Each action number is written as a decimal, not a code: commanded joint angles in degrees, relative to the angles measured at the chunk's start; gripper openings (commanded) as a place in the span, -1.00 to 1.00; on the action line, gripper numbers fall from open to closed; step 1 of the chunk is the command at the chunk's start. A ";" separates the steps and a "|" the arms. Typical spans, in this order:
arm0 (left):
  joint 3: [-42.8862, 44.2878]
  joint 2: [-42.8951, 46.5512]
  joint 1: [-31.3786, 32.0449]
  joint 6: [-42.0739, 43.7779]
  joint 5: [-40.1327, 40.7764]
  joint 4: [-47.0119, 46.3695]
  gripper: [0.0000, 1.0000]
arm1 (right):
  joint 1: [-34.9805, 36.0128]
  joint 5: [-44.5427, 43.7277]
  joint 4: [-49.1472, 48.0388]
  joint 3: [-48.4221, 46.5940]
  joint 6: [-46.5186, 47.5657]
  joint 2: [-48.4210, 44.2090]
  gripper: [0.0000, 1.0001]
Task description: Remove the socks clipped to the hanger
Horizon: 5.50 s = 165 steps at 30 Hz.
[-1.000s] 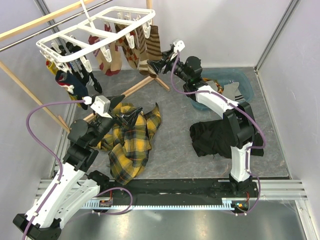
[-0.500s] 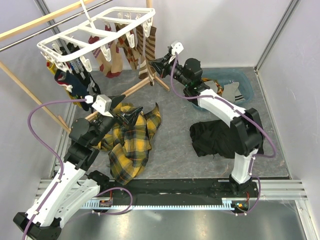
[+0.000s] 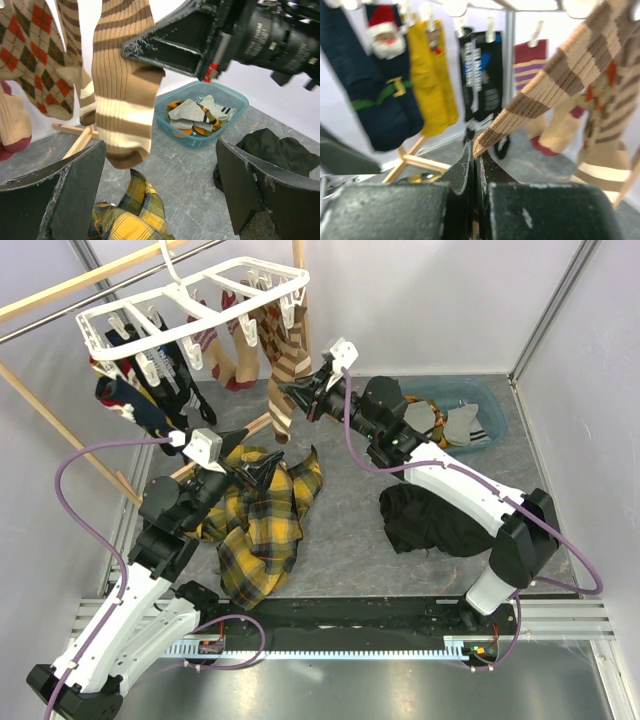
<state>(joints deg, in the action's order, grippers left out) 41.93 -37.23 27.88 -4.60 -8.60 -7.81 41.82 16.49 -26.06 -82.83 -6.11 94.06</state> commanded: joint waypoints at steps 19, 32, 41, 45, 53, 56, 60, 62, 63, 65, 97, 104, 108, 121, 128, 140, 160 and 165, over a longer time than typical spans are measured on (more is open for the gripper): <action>0.25 -5.13 0.07 4.33 5.35 -2.82 0.91 | 11.61 -10.15 3.21 -1.28 -4.87 -3.97 -1.00; 1.13 -9.52 0.07 4.51 3.94 -5.19 -0.26 | 12.76 -14.56 5.06 -1.90 -10.24 -4.33 -1.00; 0.61 -6.63 0.07 1.00 1.31 -4.14 -0.97 | 12.84 -19.99 11.20 -5.06 -11.82 -5.20 -0.22; 0.34 -4.52 0.07 0.56 -0.10 -2.65 -0.96 | 12.67 -26.15 16.55 -8.12 -12.17 -6.70 0.02; 0.52 -4.16 0.16 0.56 -2.29 -2.12 -0.96 | 12.76 -39.15 25.98 -18.50 -9.89 -5.99 0.30; 0.43 -3.99 0.16 0.56 -2.56 -2.03 -0.96 | 12.58 -41.62 27.56 -20.96 -8.05 -5.47 0.34; 0.52 -3.99 0.25 0.82 -3.18 -1.77 -0.96 | 10.91 -41.89 29.22 -25.71 -8.04 -3.28 0.37; 0.52 -3.90 0.25 0.73 -3.18 -1.68 -0.96 | 9.77 -40.93 30.28 -28.86 -8.57 -1.70 0.38; 0.52 -3.90 0.16 0.65 -3.35 -1.68 -0.96 | 9.51 -40.66 30.63 -29.84 -8.74 -1.08 0.39; 0.61 -3.99 0.25 0.56 -3.97 -1.68 -0.97 | 8.72 -40.66 31.16 -32.48 -8.92 0.59 0.40; 0.43 -3.20 0.33 -0.23 -5.46 -2.21 -0.96 | 7.57 -42.06 26.50 -46.46 -11.64 13.96 -0.18; 0.43 -2.93 0.25 -0.06 -5.11 -2.21 -0.97 | 7.66 -42.86 26.59 -45.14 -11.91 13.25 -1.00; 0.43 -3.11 0.33 0.03 -5.02 -2.21 -0.97 | 7.57 -42.86 26.59 -43.22 -11.91 12.11 -1.00; 0.78 -3.37 1.03 0.47 -6.69 -1.50 -0.96 | 7.57 -33.91 12.63 -3.87 -5.25 -13.18 0.43; 2.10 -4.25 1.83 0.30 -14.59 -0.80 -0.96 | 7.66 -11.86 6.03 24.87 7.58 -33.12 0.56; 4.21 -7.33 2.09 -2.25 -29.10 -0.71 -0.97 | 7.57 8.21 3.30 34.31 9.36 -33.34 0.68; 4.30 -7.06 2.18 -3.04 -29.98 -0.80 -0.92 | 7.57 6.98 -9.08 33.07 9.98 -18.83 -0.79; 4.21 -6.71 2.18 -3.05 -26.91 -0.27 -0.15 | 7.31 -1.96 -9.36 34.57 7.26 -20.23 -1.00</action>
<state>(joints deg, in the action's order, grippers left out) 44.25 -44.60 29.76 -6.55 -37.56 -7.38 49.28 21.50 -31.00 -48.88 3.75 75.37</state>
